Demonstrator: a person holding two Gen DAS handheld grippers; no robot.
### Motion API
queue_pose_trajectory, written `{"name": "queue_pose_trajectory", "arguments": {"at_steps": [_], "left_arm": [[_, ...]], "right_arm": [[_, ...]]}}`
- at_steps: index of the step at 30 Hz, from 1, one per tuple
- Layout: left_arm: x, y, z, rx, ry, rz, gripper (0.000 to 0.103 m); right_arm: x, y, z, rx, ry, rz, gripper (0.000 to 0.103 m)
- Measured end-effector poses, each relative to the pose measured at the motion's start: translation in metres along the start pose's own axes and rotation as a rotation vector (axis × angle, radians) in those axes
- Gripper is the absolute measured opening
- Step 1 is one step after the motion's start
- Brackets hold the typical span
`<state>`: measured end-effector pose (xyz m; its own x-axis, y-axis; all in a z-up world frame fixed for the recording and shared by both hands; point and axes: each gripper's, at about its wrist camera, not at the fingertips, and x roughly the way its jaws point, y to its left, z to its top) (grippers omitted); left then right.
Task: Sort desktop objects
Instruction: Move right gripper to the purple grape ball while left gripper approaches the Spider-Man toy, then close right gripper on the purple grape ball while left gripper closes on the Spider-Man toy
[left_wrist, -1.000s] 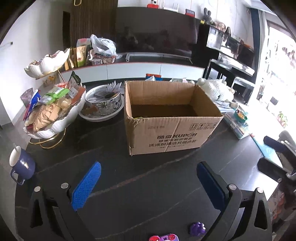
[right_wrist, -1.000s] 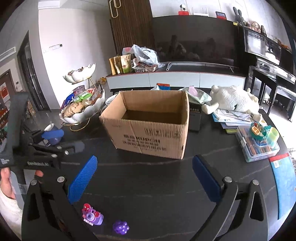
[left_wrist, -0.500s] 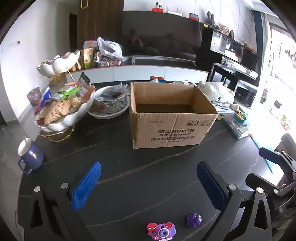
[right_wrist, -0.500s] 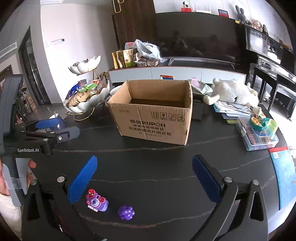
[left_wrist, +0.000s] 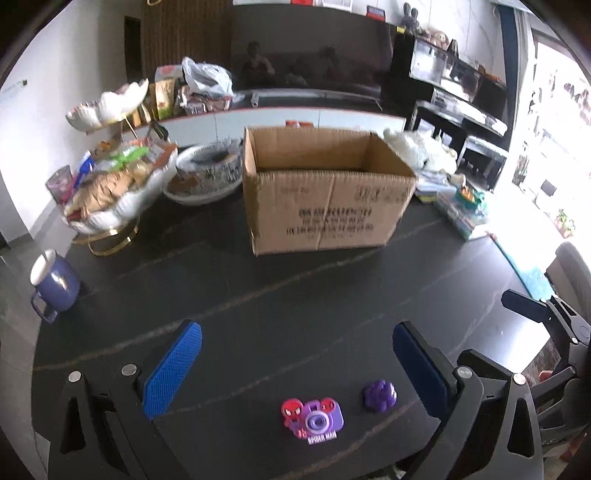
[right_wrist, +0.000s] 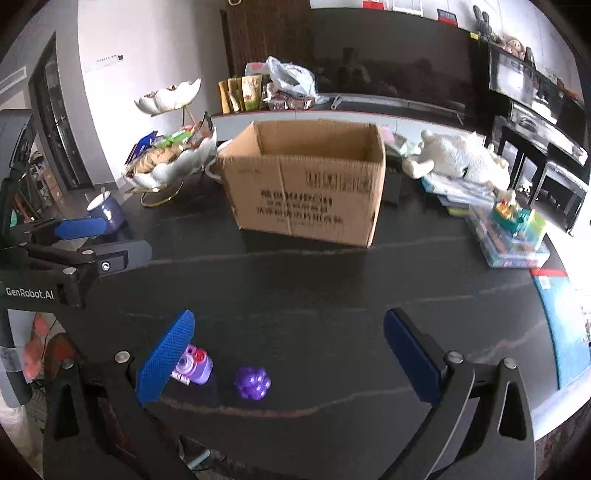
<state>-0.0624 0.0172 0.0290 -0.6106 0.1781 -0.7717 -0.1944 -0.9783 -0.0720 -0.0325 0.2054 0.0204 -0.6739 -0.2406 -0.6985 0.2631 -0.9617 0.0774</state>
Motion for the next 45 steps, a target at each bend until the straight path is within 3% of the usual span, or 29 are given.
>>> {"name": "queue_pose_trajectory", "arguments": {"at_steps": [9,14,22,27,36,39,41,45], "left_arm": [[0.039,0.006,-0.054,-0.027,0.134,0.019,0.102],[0.051,0.0,-0.072,-0.001,0.164,0.06,0.102],[0.066,0.0,-0.084,-0.012,0.2,0.044,0.102],[0.073,0.0,-0.086,-0.014,0.205,0.046,0.102],[0.082,-0.013,-0.086,0.04,0.205,0.078,0.101],[0.085,-0.016,-0.087,0.056,0.208,0.087,0.095],[0.088,-0.017,-0.087,0.058,0.218,0.089,0.081],[0.094,-0.018,-0.088,0.054,0.23,0.096,0.075]], "right_arm": [[0.022,0.006,-0.045,-0.008,0.097,0.045,0.097],[0.035,0.011,-0.064,-0.021,0.123,0.051,0.092],[0.051,0.013,-0.077,-0.039,0.159,0.062,0.09],[0.061,0.016,-0.083,-0.06,0.184,0.065,0.083],[0.074,0.027,-0.087,-0.118,0.203,0.047,0.079],[0.077,0.032,-0.088,-0.145,0.2,0.036,0.077],[0.08,0.035,-0.088,-0.158,0.205,0.032,0.076],[0.084,0.037,-0.089,-0.172,0.206,0.032,0.074]]}}
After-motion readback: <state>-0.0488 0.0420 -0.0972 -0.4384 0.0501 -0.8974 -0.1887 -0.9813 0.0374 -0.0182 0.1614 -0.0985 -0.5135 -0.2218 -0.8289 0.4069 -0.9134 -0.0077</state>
